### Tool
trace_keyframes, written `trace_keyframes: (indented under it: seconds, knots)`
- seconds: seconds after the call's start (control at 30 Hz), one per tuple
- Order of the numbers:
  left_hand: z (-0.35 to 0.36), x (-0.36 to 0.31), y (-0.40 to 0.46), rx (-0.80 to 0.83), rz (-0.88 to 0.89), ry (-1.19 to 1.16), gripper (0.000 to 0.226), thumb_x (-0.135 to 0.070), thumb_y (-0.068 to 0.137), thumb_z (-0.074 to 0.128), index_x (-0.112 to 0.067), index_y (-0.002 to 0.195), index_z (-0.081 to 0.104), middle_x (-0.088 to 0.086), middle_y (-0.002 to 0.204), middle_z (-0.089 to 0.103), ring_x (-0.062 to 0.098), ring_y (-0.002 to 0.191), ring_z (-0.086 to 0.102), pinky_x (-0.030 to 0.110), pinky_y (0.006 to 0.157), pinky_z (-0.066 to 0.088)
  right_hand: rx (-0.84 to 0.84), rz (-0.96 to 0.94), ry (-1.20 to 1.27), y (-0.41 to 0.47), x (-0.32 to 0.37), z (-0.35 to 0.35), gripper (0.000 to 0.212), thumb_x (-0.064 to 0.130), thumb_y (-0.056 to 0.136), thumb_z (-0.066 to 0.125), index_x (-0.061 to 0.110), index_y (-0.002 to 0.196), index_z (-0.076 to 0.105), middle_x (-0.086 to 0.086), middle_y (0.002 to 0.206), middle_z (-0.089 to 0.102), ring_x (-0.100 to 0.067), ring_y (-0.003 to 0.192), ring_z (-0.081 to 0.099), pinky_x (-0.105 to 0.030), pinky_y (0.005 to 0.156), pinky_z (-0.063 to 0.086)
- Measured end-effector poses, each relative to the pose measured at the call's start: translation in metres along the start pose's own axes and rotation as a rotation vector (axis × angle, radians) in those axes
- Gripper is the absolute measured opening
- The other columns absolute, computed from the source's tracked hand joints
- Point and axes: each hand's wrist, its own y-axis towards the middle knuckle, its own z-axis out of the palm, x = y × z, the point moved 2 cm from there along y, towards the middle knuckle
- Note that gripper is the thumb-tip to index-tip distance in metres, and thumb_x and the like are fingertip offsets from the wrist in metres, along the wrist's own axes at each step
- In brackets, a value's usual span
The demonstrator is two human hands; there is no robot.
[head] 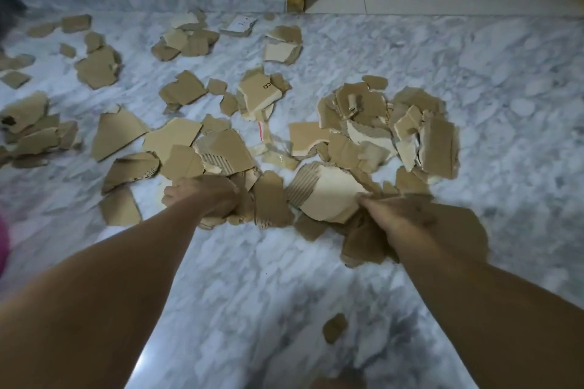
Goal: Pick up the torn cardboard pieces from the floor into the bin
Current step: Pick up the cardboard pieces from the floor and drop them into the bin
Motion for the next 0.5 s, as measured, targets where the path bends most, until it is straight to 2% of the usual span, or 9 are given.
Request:
trace_keyframes:
  seconds: [0.03,0.1,0.17,0.2,0.3,0.4,0.5]
  knots:
    - [0.0,-0.003,-0.006,-0.041,0.024,0.082,0.072,-0.057,0.067,0.05,-0.014,0.124,0.055,0.009,0.116,0.05,0.029,0.109,0.044,0.039,0.094,0.037,-0.057,0.037,-0.034,0.02,-0.004,0.013,0.133,0.096,0.025,0.061,0.028,0.139,0.045,-0.008,0.145,0.047,-0.035,0.125,0.049,-0.053,0.102,0.041]
    - [0.002,-0.01,-0.012,-0.088,0.066,0.178,0.069,-0.054,0.066,0.038,-0.017,0.119,0.06,0.008,0.112,0.053,0.029,0.105,0.044,0.039,0.088,0.03,-0.092,0.006,-0.086,0.015,0.007,0.026,0.132,0.092,0.02,0.061,0.027,0.134,0.048,-0.009,0.137,0.052,-0.036,0.12,0.053,-0.05,0.096,0.047]
    - [0.005,-0.012,-0.011,-0.11,0.088,0.222,0.077,-0.059,0.057,0.046,-0.015,0.118,0.057,0.009,0.113,0.051,0.028,0.106,0.044,0.037,0.088,0.032,-0.128,-0.094,-0.147,-0.031,0.036,0.025,0.131,0.079,0.017,0.064,0.022,0.133,0.044,-0.011,0.133,0.051,-0.035,0.117,0.053,-0.048,0.093,0.049]
    - [0.004,-0.011,-0.013,-0.112,0.119,0.199,0.081,-0.06,0.056,0.057,-0.011,0.121,0.052,0.011,0.116,0.049,0.029,0.109,0.044,0.036,0.092,0.035,-0.133,-0.119,-0.176,-0.049,0.047,0.023,0.131,0.074,0.017,0.062,0.019,0.134,0.042,-0.012,0.133,0.05,-0.036,0.119,0.052,-0.048,0.095,0.049]
    - [0.003,-0.008,-0.013,-0.082,0.199,0.025,0.094,-0.054,0.056,0.081,-0.008,0.127,0.039,0.014,0.126,0.038,0.032,0.121,0.04,0.042,0.101,0.043,-0.212,-0.213,-0.078,-0.064,0.062,0.015,0.12,0.071,0.037,0.061,0.012,0.139,0.039,-0.015,0.139,0.049,-0.038,0.129,0.044,-0.049,0.105,0.04]
    - [-0.005,-0.004,-0.01,-0.116,0.163,0.074,0.114,-0.061,0.044,0.087,-0.011,0.131,0.035,0.012,0.137,0.031,0.031,0.13,0.03,0.046,0.103,0.034,-0.339,-0.162,-0.131,-0.066,0.059,-0.016,0.107,0.075,0.06,0.062,0.012,0.143,0.035,-0.018,0.146,0.04,-0.039,0.134,0.036,-0.05,0.109,0.034]
    - [-0.002,-0.002,-0.003,-0.062,0.138,0.085,0.126,-0.068,0.041,0.084,-0.007,0.136,0.029,0.016,0.137,0.034,0.033,0.129,0.031,0.046,0.107,0.033,-0.348,-0.056,-0.238,-0.056,0.046,-0.043,0.121,0.086,0.056,0.057,0.014,0.148,0.026,-0.015,0.151,0.029,-0.039,0.137,0.03,-0.051,0.108,0.034]
